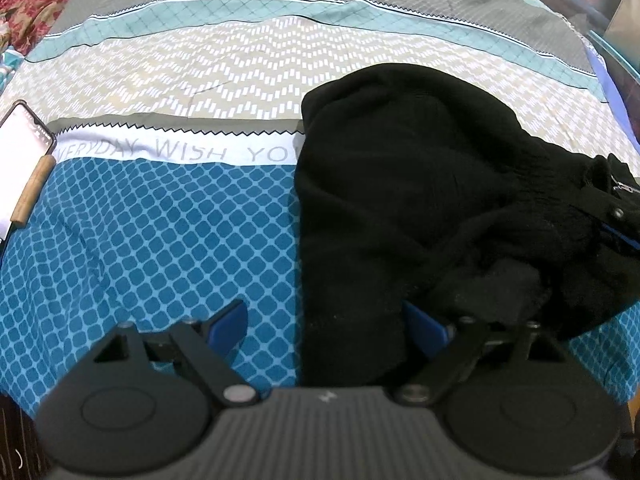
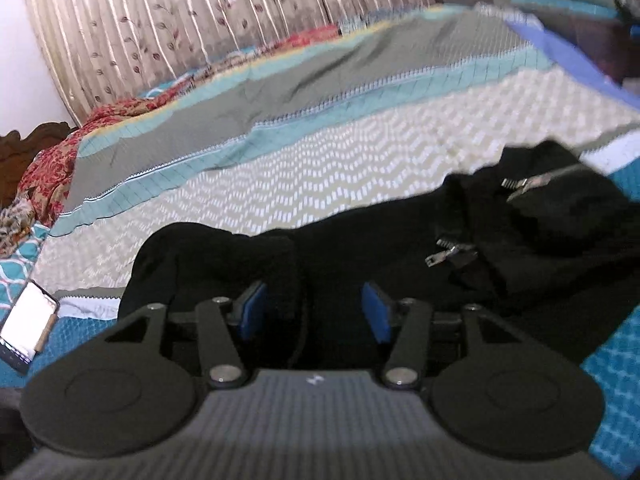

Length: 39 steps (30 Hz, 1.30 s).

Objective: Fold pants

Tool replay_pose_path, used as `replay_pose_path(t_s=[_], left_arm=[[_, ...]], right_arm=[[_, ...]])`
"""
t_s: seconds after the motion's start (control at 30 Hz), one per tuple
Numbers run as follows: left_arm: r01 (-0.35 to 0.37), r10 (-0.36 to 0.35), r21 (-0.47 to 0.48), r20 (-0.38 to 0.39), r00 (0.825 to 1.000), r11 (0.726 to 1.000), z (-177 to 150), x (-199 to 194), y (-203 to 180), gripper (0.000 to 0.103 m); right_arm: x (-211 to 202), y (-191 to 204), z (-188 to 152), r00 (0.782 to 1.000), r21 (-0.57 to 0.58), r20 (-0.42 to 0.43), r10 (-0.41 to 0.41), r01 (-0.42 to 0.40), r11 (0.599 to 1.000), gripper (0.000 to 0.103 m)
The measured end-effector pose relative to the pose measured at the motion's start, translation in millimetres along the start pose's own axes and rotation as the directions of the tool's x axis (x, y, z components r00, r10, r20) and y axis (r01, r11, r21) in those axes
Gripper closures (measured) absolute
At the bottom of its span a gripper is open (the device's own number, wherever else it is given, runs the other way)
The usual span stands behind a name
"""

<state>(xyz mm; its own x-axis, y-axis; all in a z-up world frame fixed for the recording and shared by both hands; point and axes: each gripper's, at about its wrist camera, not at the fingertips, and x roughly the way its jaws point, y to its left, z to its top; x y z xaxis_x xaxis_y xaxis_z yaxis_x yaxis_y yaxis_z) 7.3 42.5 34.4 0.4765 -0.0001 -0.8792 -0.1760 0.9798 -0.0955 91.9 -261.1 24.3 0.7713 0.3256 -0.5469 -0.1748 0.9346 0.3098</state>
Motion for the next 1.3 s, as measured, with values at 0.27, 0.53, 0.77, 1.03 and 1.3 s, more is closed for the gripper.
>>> replay_pose_path(t_s=[0.27, 0.53, 0.77, 1.03, 1.3], left_arm=[[-0.012, 0.012, 0.006, 0.003, 1.000, 1.000, 0, 0, -2, 0.015], [-0.011, 0.011, 0.014, 0.003, 1.000, 1.000, 0, 2, 1, 0.012], [0.064, -0.064, -0.004, 0.081, 0.995, 0.998, 0, -19, 12, 0.014], [0.136, -0.133, -0.006, 0.166, 0.977, 0.991, 13, -38, 10, 0.016], [0.171, -0.176, 0.056, 0.121, 0.977, 0.984, 13, -20, -12, 0.048]], right_arm=[[22, 9, -6, 0.997, -0.045, -0.070, 0.023, -0.026, 0.999, 0.046], [44, -8, -14, 0.990, -0.024, -0.136, -0.032, 0.029, 0.999, 0.050], [35, -14, -10, 0.993, 0.044, -0.117, 0.010, -0.005, 0.999, 0.048], [33, -18, 21, 0.992, 0.060, -0.042, 0.117, -0.114, 0.992, 0.038], [119, -25, 42, 0.951, 0.232, -0.190, 0.245, -0.199, 0.952, 0.054]])
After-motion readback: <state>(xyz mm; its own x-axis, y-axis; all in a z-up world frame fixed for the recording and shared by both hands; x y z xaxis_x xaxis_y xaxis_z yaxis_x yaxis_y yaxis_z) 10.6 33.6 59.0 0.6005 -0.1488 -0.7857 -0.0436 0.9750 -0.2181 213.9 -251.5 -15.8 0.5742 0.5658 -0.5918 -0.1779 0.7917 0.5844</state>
